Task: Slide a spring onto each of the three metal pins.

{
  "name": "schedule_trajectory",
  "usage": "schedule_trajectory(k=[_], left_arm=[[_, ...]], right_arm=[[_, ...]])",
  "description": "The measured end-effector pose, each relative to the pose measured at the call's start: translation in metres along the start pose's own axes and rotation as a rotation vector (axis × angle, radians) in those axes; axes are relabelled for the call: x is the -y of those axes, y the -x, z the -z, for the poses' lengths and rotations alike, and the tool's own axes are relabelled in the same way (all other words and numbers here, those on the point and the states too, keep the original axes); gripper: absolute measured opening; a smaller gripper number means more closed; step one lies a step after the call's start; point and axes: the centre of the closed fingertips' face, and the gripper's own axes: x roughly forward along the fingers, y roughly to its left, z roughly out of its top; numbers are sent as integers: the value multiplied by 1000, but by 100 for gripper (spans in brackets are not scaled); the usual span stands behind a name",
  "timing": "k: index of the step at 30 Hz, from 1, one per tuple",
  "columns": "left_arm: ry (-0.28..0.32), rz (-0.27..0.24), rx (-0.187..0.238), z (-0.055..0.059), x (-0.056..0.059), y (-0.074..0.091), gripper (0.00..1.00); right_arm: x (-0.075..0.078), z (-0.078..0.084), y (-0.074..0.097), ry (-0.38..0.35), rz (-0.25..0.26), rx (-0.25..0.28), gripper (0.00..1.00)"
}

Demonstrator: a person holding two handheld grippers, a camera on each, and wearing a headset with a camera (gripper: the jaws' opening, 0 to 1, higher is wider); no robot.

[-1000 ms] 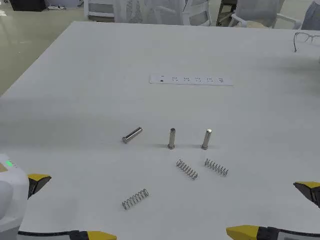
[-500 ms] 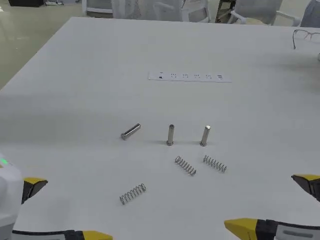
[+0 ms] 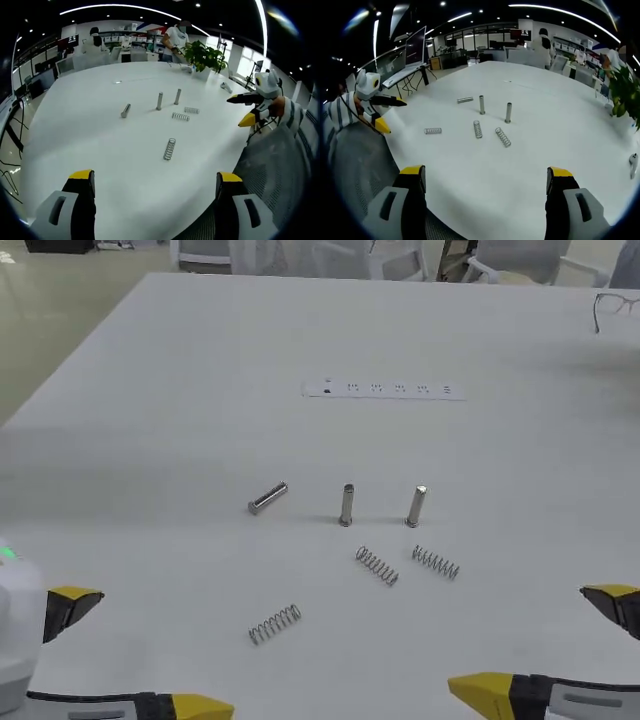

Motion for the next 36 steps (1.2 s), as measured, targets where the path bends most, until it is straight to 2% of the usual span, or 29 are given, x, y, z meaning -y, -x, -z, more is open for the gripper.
schedule_trajectory(k=[6, 8, 10, 21, 27, 36], left_arm=[[3, -12, 3, -1, -2, 0, 98], [35, -15, 10, -2, -2, 0, 98], [35, -17, 20, -3, -3, 0, 98], [22, -19, 1, 0, -4, 1, 98], [26, -5, -17, 4, -1, -1, 98], [28, -6, -17, 4, -3, 0, 98]], right_arm=[[1, 0, 1, 3, -3, 0, 100], [2, 0, 2, 4, -1, 0, 100], [3, -1, 2, 3, 0, 1, 100], [3, 0, 3, 6, 4, -11, 100], [-3, 2, 0, 42, -23, -33, 100], [-9, 2, -1, 41, -42, -36, 99]])
